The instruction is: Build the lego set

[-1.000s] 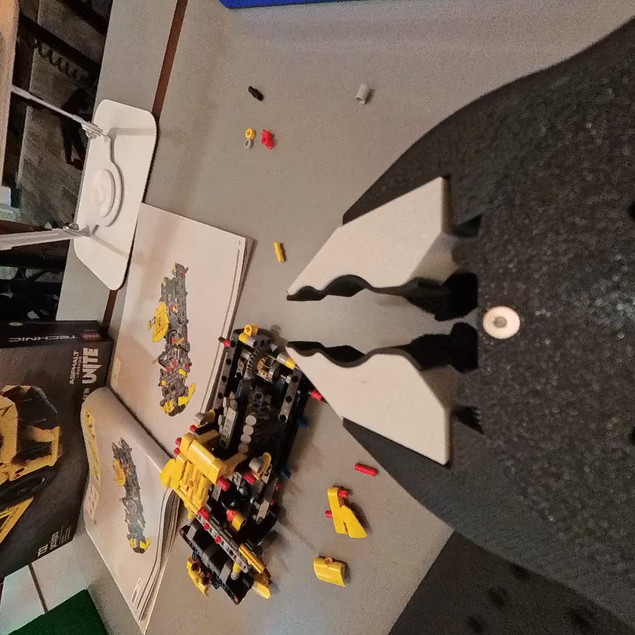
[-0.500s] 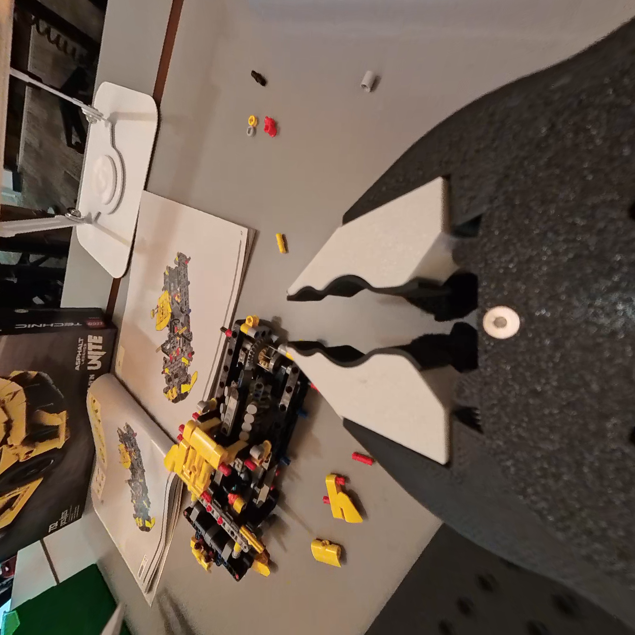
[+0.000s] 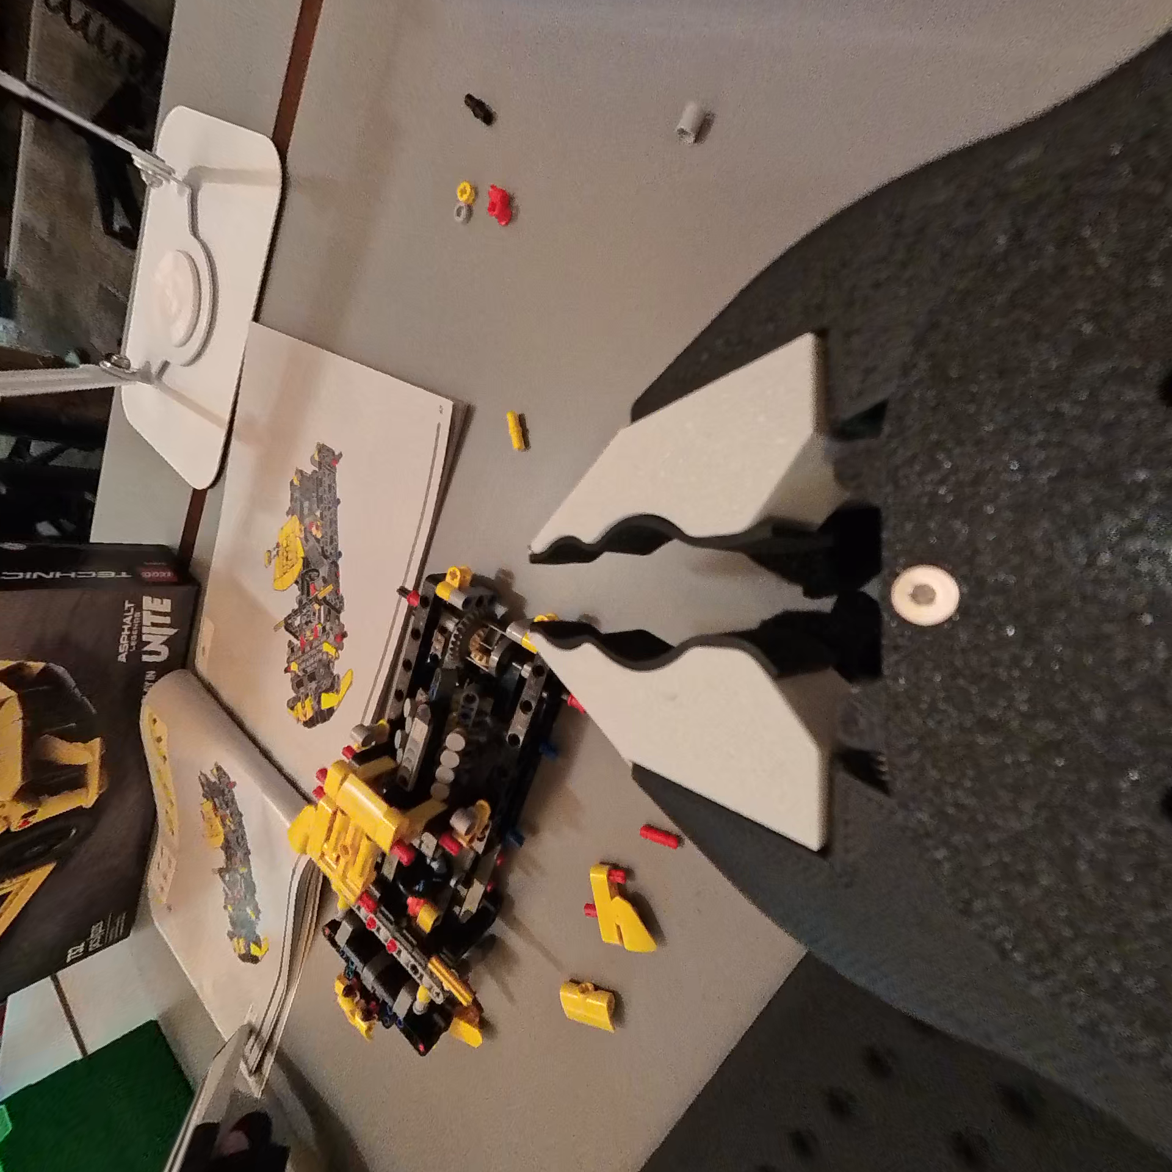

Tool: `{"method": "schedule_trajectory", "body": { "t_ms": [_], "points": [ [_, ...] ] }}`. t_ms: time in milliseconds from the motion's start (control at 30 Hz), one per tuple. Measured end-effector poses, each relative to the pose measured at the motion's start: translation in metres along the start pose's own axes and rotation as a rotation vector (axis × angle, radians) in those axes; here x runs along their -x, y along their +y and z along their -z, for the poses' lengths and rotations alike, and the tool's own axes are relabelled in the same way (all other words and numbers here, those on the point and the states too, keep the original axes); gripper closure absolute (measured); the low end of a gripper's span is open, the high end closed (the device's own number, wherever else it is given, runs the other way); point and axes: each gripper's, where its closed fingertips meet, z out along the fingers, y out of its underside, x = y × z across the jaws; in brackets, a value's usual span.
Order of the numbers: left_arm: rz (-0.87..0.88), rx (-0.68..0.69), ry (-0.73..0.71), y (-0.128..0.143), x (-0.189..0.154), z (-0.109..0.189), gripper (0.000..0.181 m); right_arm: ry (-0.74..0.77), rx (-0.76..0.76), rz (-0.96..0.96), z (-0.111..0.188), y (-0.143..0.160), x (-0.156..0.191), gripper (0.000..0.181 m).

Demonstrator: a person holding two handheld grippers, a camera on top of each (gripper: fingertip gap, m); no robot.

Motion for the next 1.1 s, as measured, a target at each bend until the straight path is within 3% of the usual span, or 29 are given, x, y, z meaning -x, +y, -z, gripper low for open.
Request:
{"method": "schedule_trajectory", "body": {
  "t_ms": [233,1100],
  "points": [
    [0.014,-0.076,0.023,-0.014,-0.006,0.006,0.158,0.001,0.003,-0.011,0.000,0.000,-0.001,0.165],
    [0.056,-0.038,0.012,-0.001,-0.005,-0.002,0.158,-0.002,0.047,0.062,-0.005,0.007,0.007,0.165]
  ]
}}
